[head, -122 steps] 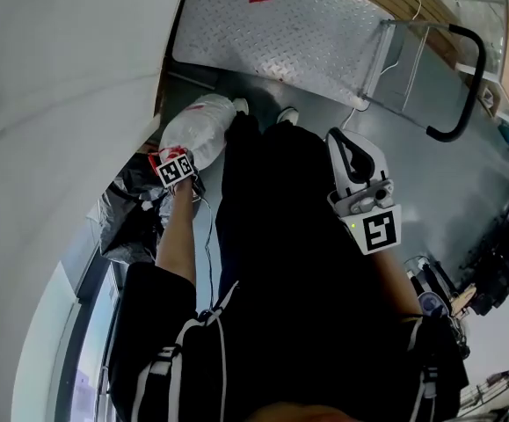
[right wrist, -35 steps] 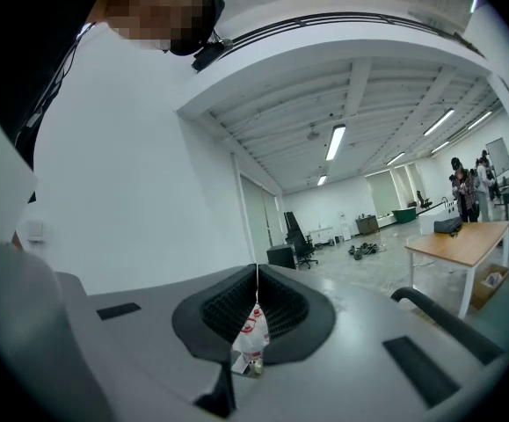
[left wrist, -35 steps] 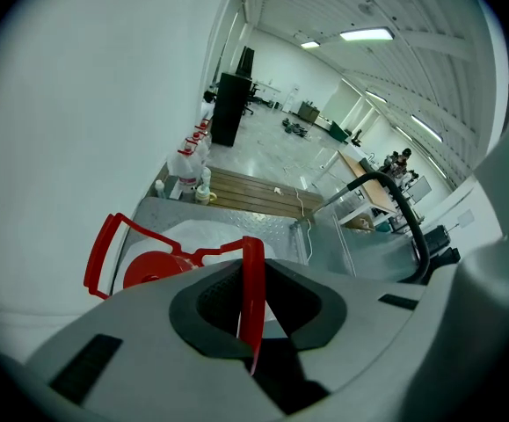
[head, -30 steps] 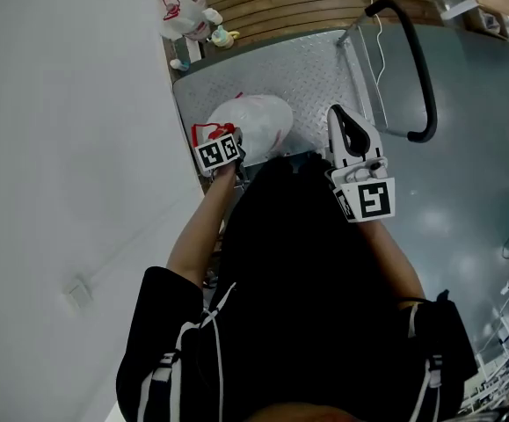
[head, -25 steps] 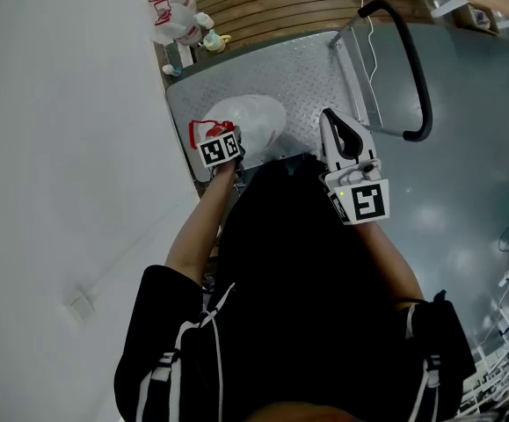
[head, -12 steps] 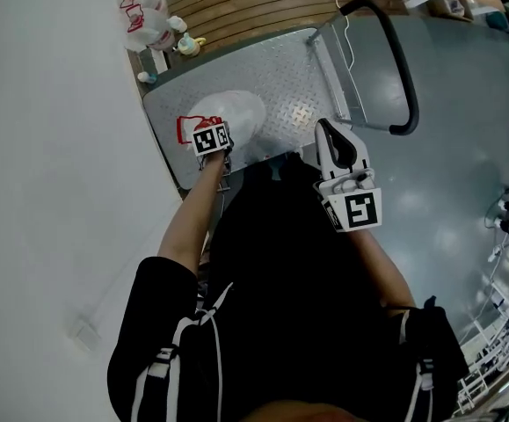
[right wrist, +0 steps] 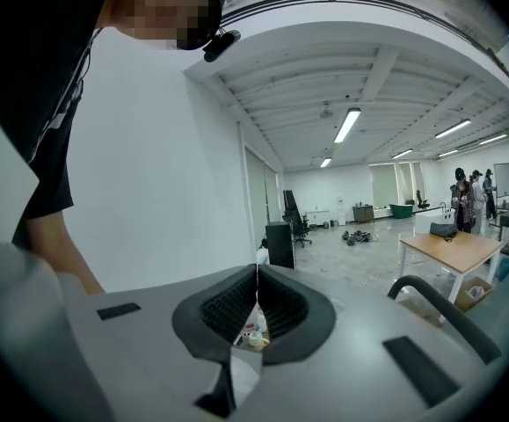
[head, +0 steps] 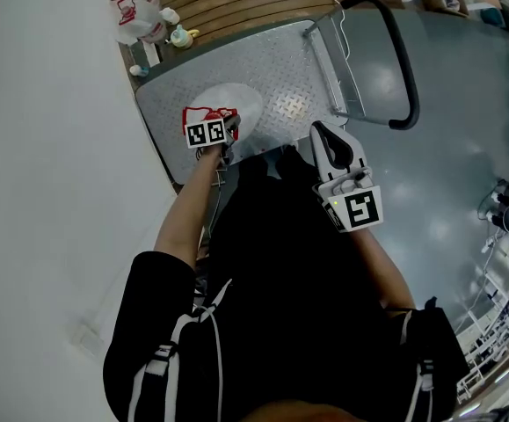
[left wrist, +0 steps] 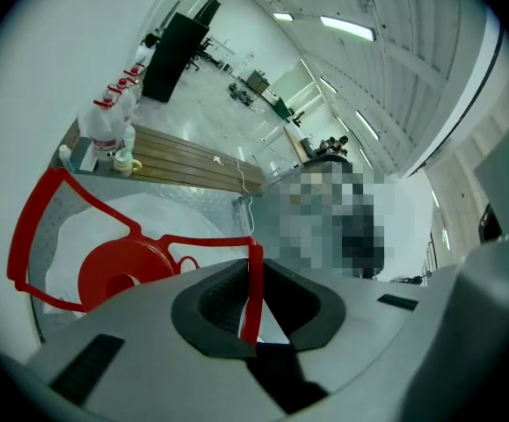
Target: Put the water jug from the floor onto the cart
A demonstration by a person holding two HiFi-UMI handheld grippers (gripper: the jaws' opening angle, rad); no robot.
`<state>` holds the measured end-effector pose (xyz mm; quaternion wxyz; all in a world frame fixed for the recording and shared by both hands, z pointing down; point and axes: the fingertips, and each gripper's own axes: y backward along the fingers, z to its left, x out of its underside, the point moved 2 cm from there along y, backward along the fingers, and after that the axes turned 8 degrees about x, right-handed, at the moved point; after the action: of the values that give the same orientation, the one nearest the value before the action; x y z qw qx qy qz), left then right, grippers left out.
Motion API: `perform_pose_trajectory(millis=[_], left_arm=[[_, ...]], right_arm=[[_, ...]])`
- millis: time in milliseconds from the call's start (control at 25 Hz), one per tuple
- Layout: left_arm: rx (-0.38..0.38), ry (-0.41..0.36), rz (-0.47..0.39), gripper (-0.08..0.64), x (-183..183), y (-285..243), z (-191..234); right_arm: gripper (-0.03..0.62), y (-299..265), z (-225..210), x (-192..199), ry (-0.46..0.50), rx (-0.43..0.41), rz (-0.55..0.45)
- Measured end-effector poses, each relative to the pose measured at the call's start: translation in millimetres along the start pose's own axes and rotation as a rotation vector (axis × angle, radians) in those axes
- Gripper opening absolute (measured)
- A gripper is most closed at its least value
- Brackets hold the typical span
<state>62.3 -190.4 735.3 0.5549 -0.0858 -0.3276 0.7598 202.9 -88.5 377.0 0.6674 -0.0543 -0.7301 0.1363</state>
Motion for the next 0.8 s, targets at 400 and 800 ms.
perform_pose_trajectory(millis=[400, 800], left_arm=[[0.124, 0.01, 0.008, 0.063, 4, -16, -25], [0.236, -0.12, -0.061, 0.061, 5, -7, -88]], right_arm=[[0.018, 19, -20, -6, 0.041, 0.13, -0.037], [0.018, 40, -23, -2, 0.037, 0.124, -0.057]])
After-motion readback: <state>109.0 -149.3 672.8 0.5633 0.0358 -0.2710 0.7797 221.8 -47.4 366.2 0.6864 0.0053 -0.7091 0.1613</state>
